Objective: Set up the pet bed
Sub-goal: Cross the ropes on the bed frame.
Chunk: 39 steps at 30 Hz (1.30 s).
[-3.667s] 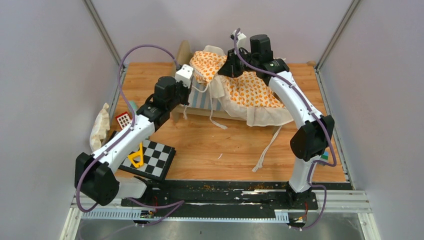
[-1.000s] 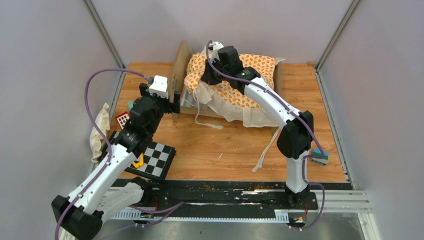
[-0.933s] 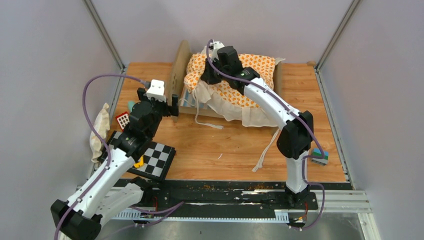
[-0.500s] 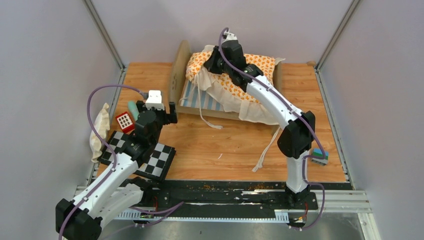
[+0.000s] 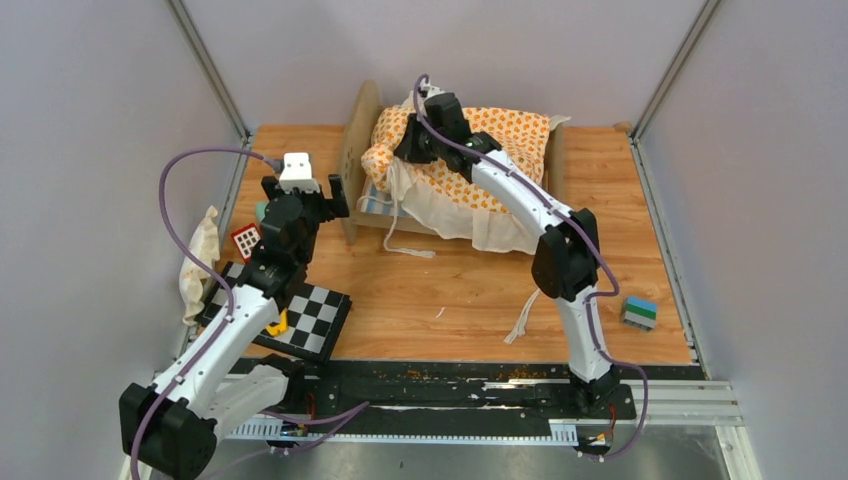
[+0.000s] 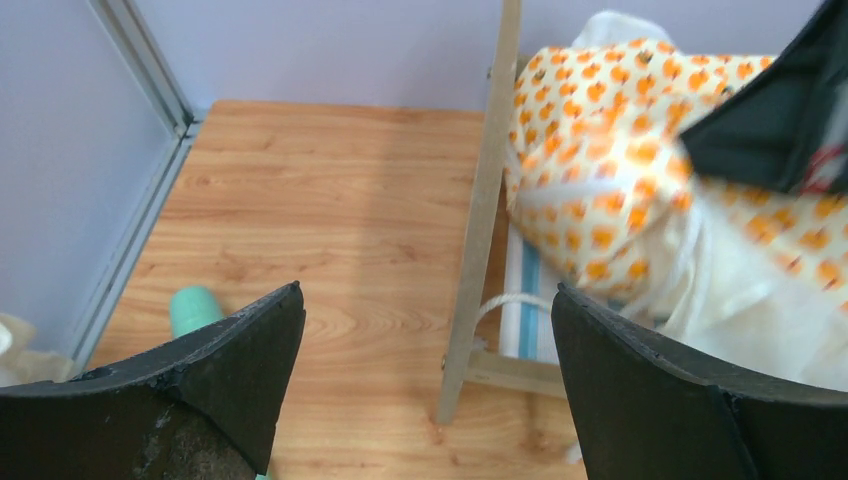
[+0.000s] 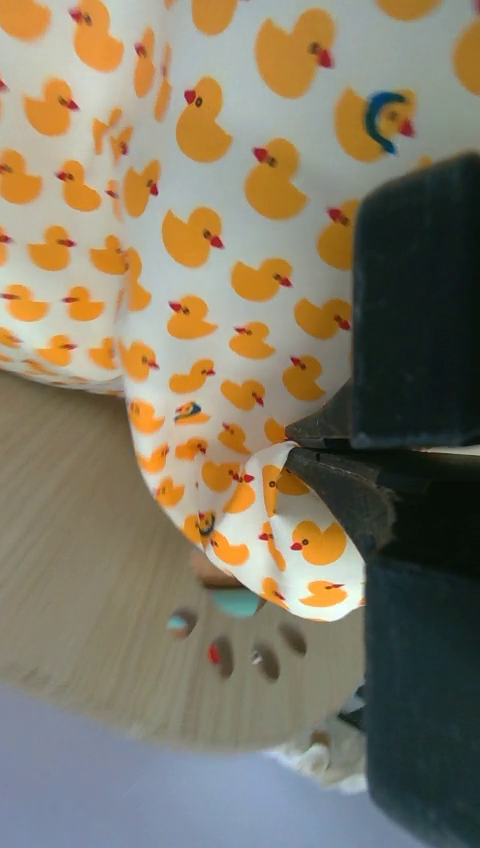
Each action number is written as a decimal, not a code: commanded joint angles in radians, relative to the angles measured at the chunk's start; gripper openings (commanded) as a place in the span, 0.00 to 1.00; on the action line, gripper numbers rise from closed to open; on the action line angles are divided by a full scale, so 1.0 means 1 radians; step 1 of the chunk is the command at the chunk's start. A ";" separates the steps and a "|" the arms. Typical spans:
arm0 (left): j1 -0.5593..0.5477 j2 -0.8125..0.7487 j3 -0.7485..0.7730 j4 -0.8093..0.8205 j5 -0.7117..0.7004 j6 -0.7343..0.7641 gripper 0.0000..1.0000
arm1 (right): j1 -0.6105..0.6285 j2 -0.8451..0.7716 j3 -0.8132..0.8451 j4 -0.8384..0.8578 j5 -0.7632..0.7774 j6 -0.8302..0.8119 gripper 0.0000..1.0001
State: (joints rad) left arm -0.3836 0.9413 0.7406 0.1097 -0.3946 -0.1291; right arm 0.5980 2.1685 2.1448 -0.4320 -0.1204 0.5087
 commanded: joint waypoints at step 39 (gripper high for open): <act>0.112 0.390 0.043 0.224 0.156 -0.016 0.70 | 0.070 -0.809 -0.783 0.116 -0.049 -0.319 0.60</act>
State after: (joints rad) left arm -0.2783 1.3266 0.7982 0.2222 -0.2440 -0.1520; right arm 0.6636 1.4551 1.4197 -0.3580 -0.1810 0.1890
